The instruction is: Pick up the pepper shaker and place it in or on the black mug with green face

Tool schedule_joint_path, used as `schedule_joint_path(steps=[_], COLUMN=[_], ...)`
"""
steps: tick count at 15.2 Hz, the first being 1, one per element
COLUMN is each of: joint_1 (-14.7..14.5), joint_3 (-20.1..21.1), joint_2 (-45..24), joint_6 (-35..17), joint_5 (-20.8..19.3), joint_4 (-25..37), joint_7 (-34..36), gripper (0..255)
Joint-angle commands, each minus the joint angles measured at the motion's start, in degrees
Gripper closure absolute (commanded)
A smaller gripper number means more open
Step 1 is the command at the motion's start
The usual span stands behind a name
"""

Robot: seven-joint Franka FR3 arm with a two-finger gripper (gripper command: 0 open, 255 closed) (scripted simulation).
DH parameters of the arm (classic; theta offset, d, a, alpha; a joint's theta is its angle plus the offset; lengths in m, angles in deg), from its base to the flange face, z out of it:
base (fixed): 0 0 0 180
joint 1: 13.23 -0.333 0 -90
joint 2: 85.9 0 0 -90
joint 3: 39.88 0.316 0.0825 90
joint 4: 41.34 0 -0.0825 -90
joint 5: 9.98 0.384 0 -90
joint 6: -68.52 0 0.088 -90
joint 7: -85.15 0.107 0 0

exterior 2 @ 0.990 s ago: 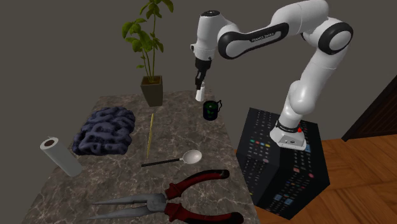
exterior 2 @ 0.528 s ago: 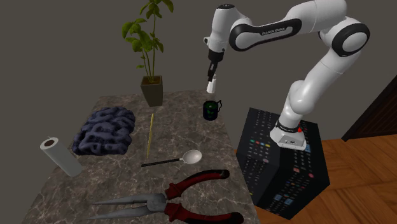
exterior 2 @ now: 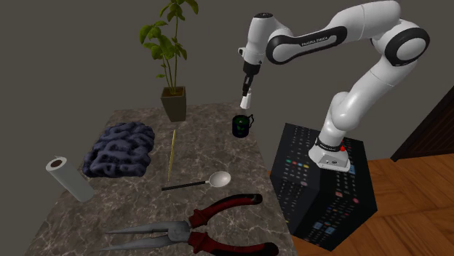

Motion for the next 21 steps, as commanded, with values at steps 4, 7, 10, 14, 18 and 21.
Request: schedule_joint_path(steps=[4,7,10,14,18,21], joint_1=[-0.03,-0.03,0.00,0.04,0.05,0.06], joint_3=[0.23,0.39,0.55,0.76,0.76,0.77], joint_2=[-0.49,-0.94,-1.51,-2.31,-2.32,-2.32], joint_6=[-3.87,-6.23,-8.61,-11.37,-11.37,-11.37], joint_5=[-0.10,-0.20,-0.34,-0.54,-0.54,-0.54], joint_4=[-3.36,-5.29,-7.12,-9.11,-9.10,-9.10], joint_7=[0.39,0.64,0.92,1.28,1.28,1.28], gripper=[255,255,255,255,255,255])
